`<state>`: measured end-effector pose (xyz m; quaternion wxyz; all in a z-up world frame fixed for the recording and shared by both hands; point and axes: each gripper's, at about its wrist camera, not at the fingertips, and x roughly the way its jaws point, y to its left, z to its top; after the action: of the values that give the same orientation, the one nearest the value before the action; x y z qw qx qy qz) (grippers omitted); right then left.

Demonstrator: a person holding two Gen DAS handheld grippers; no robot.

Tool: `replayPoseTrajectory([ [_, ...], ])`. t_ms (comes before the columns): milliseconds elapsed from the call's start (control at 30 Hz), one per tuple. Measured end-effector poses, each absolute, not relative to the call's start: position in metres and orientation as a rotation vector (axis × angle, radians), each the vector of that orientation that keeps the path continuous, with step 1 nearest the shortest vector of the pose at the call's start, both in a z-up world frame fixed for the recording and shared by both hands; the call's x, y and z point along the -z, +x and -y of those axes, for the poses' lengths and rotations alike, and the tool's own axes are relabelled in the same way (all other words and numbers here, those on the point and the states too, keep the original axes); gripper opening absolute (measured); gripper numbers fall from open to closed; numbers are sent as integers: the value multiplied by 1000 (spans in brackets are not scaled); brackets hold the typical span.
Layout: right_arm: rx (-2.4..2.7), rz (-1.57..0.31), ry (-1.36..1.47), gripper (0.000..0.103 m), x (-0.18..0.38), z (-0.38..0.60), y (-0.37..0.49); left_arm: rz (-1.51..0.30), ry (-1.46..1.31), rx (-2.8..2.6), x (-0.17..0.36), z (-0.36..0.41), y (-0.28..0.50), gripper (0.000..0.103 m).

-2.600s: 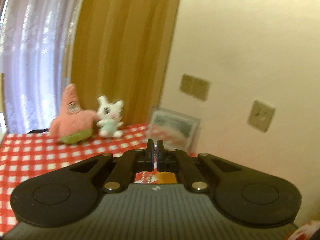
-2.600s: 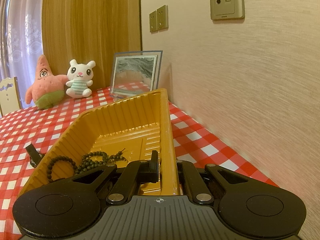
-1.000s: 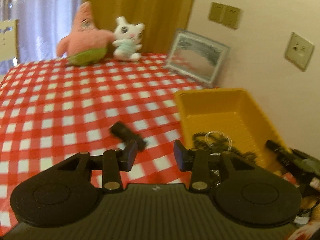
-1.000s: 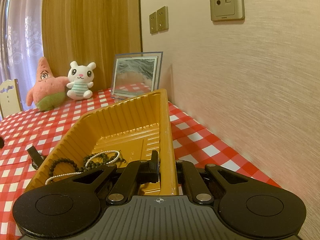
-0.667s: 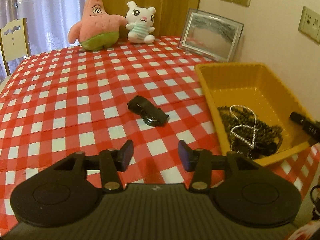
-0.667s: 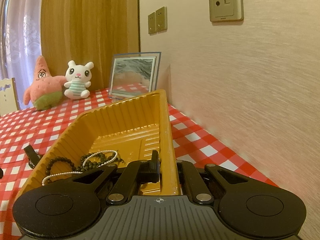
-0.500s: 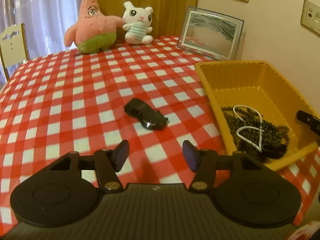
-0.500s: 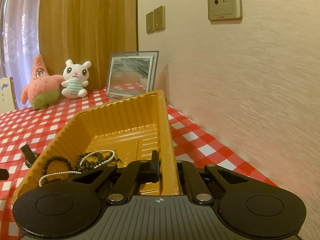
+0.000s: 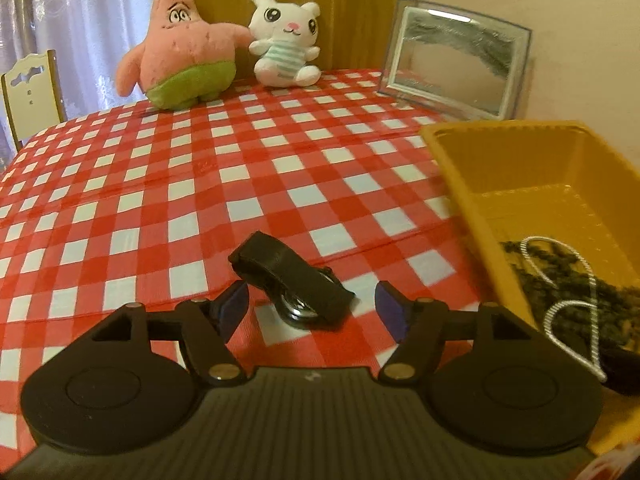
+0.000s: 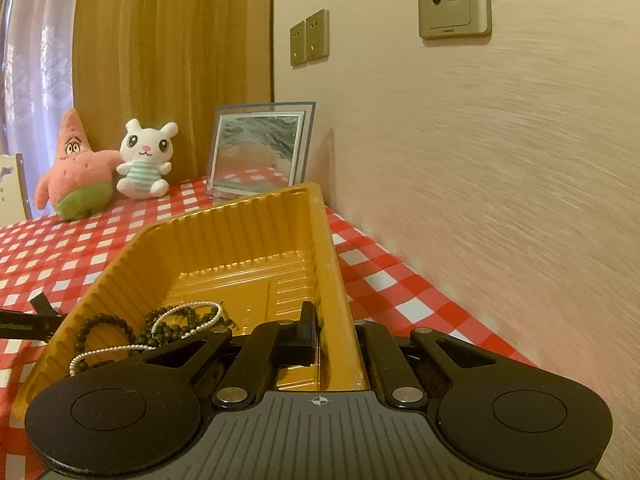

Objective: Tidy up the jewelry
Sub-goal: 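Grasp the black watch strap on the cloth with the left gripper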

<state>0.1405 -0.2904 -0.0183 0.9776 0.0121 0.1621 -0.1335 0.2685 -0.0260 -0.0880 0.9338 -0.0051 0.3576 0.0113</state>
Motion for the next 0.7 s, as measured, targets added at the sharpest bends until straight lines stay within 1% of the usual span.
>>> replayPoseTrajectory([
  [233, 267, -333, 23, 5, 20, 290, 141, -721, 15, -30, 100, 19, 279, 67],
  [333, 267, -335, 26, 5, 21, 290, 142, -710, 7, -7, 101, 9, 275, 56],
  [367, 266, -336, 26, 5, 21, 290, 141, -707, 11, -2, 101, 6, 273, 54],
  [567, 266, -338, 29, 5, 22, 290, 142, -702, 8, 23, 101, -15, 260, 54],
  [700, 266, -339, 28, 5, 22, 290, 141, -700, 11, 20, 101, -14, 263, 55],
])
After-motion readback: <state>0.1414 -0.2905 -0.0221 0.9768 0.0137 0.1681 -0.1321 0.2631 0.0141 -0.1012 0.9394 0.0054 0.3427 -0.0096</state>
